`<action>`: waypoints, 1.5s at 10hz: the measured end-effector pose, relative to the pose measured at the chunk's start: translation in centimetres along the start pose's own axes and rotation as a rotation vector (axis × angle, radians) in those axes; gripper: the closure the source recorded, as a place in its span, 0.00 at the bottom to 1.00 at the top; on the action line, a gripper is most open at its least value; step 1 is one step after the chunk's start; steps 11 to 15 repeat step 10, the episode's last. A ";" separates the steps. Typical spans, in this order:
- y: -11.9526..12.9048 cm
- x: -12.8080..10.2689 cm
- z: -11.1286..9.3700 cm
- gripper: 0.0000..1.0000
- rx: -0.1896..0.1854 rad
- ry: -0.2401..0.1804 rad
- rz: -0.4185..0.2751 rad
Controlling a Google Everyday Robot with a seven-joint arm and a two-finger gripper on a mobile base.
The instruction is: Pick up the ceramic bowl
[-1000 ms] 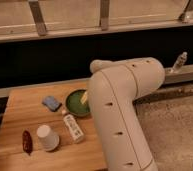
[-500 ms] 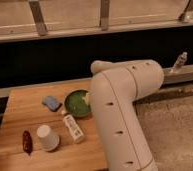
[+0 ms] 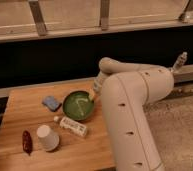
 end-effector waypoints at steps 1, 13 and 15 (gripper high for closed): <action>0.6 -0.6 -1.5 1.00 -0.016 -0.033 -0.013; 3.1 -1.9 -9.3 1.00 -0.057 -0.219 -0.112; 3.1 -1.9 -9.3 1.00 -0.057 -0.219 -0.112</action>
